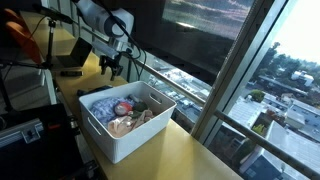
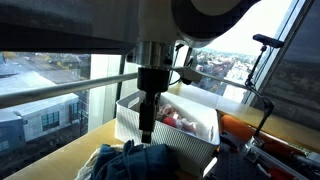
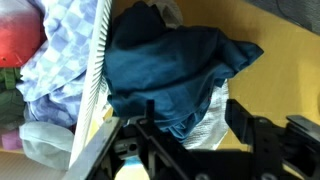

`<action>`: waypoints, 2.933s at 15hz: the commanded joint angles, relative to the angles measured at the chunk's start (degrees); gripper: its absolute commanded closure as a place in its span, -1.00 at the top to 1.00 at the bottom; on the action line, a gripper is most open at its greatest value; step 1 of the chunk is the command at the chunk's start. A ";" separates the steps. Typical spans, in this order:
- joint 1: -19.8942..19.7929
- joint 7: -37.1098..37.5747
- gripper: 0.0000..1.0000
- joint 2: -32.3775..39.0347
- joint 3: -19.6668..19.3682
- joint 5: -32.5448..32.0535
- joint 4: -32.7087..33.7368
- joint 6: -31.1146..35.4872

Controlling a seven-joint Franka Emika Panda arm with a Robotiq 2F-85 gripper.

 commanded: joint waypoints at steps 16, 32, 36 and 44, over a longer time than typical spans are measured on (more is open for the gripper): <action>-4.27 -3.48 -1.00 3.62 -6.00 -6.79 0.65 5.62; -12.35 -15.83 0.52 -14.34 -8.63 -4.86 -1.13 -4.48; -16.13 -19.65 1.00 -12.01 -11.54 -4.52 -0.80 -2.23; -17.98 -18.65 1.00 1.46 -11.09 -3.66 -0.96 3.37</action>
